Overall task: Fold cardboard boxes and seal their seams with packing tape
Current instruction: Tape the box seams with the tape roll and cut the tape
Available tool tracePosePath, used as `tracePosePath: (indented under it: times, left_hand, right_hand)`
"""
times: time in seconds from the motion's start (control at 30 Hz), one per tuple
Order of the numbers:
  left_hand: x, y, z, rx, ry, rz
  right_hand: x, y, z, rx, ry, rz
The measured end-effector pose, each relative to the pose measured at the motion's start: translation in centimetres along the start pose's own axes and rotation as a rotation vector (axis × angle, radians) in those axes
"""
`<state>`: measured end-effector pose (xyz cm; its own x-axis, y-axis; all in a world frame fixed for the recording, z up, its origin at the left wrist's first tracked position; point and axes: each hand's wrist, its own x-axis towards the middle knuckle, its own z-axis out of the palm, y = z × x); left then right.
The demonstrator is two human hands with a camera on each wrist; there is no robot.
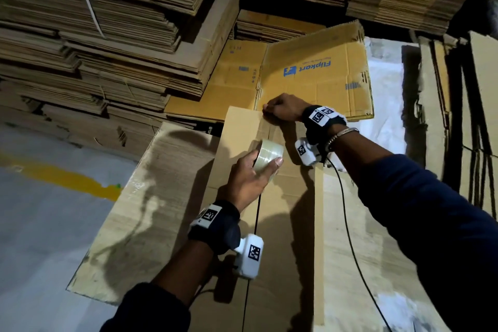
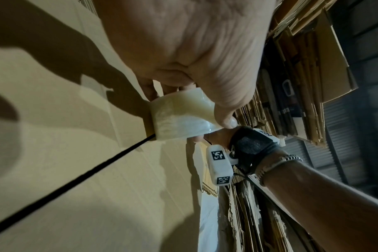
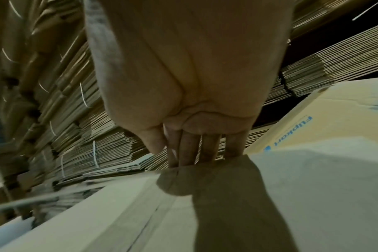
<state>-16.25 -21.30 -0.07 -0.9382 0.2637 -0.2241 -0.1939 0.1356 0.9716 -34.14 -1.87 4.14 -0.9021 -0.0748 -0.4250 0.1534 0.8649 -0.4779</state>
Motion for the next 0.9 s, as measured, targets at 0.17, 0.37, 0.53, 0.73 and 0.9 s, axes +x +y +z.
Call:
tracePosePath:
  times: [0.17,0.37,0.53,0.73,0.9]
  left_hand:
    - [-0.9,0.5,0.1,-0.014,-0.021,-0.004]
    - [-1.8,1.2,-0.8,-0.044,0.022,0.005]
    - [-3.2,0.2,-0.2,-0.033,0.031,0.014]
    - [-4.3,-0.2,-0.3,-0.110,0.023,-0.064]
    - [-4.4,0.1,-0.8,-0.105,0.005,-0.063]
  right_hand:
    - [-2.0,-0.2,0.8,-0.121,-0.138,0.066]
    - [-1.9,0.1,1.6,-0.259,-0.202,0.014]
    - [-1.6,0.7,2.7,-0.382,-0.170,0.013]
    - [-2.5,0.8,3.5,-0.552,-0.044,-0.030]
    - [-4.6,2.1,6.6,-0.732,0.117,-0.153]
